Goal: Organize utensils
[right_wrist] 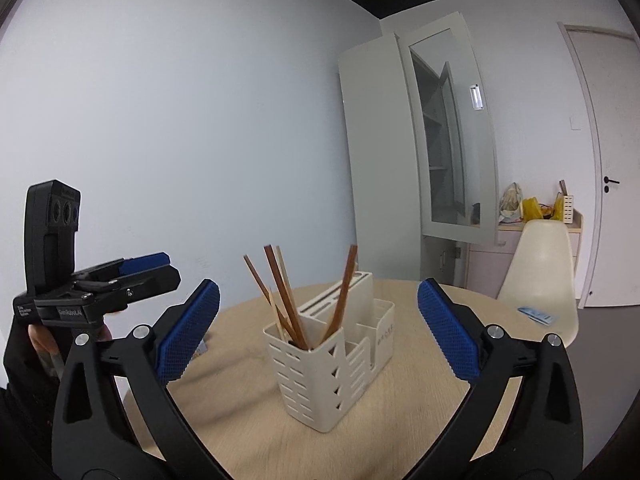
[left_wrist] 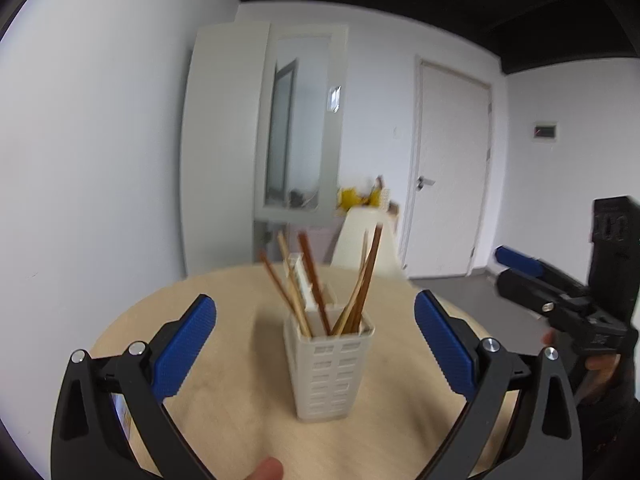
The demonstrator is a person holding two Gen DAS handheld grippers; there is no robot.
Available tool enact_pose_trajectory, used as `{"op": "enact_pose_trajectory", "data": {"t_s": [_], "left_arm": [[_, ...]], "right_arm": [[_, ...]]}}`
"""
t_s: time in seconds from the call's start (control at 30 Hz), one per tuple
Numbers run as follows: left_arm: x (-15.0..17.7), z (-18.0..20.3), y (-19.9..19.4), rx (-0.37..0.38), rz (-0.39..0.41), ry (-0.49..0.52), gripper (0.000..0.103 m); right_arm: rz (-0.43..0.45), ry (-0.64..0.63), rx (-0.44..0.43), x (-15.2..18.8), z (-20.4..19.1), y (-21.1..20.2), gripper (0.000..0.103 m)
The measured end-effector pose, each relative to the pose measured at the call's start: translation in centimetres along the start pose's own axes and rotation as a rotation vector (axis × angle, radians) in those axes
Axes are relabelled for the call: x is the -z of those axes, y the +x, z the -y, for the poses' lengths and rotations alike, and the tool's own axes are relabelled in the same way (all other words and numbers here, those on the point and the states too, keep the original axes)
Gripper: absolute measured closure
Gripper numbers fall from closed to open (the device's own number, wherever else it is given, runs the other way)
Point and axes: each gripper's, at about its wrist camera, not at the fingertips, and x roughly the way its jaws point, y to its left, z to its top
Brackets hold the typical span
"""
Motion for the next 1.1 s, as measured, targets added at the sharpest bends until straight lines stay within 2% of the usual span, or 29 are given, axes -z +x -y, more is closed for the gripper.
{"op": "enact_pose_trajectory", "data": {"t_s": [0.07,0.2,0.33,0.47,0.63,0.73,1.1], "left_arm": [[1.0,0.2,0.2,0.023,-0.031,-0.012,0.005],[2.7,0.8,0.0,0.009,-0.024,-0.002,0.005],[3.9,1.3,-0.4,0.029,-0.040,-0.015,0.005],[5.2,1.0,-1.0,0.050,-0.037,-0.052,0.005],[6.4,1.5,-1.0,0.003,-0.059,-0.021,0.005],[6.7,1.5,-1.0,0.010,-0.066,-0.024,0.005],[7.7,1.0,-0.5,-0.037,-0.105,-0.036,0.005]], "right_arm": [[-0.009,0.010,-0.005,0.6,0.0,-0.3,0.008],[-0.044,-0.012,0.009,2.2,-0.7,-1.0,0.008],[-0.084,-0.061,0.053,3.3,-1.7,-1.4,0.008],[-0.092,-0.012,0.048,4.2,-1.4,-2.1,0.008],[-0.122,-0.017,0.081,5.2,-1.2,-2.1,0.008],[-0.125,-0.007,0.083,5.8,-0.9,-2.3,0.008],[-0.154,-0.024,0.089,6.6,-0.7,-1.8,0.008]]}}
